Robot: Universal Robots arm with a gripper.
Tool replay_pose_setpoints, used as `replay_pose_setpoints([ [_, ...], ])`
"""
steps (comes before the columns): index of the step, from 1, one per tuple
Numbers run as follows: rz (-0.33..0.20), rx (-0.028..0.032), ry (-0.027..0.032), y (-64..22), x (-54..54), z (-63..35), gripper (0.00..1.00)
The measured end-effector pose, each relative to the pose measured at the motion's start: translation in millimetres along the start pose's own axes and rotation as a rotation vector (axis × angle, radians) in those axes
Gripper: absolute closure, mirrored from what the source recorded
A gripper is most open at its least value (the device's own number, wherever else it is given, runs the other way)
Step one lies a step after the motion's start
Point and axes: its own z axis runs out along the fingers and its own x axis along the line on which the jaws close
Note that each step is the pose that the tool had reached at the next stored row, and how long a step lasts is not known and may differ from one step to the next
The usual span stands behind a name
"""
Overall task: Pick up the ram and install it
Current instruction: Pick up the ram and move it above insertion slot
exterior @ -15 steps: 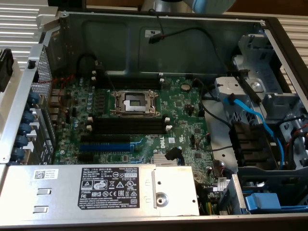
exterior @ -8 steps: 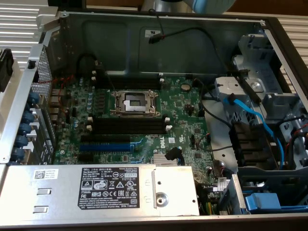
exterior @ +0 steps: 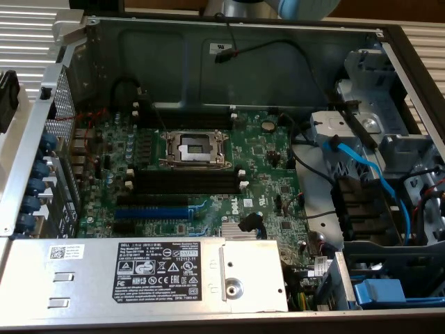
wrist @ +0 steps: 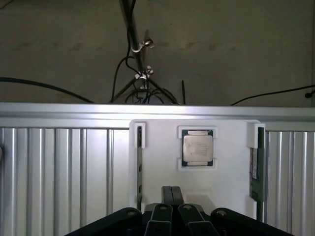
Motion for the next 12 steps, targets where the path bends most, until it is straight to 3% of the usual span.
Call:
replay_pose_setpoints([
  [6, 0.000, -0.0080, 0.0008, 0.0, -0.2, 10.3, 0.90],
  [12, 0.001, -0.0292, 0.0040, 0.0, 0.1, 17.0, 0.90],
])
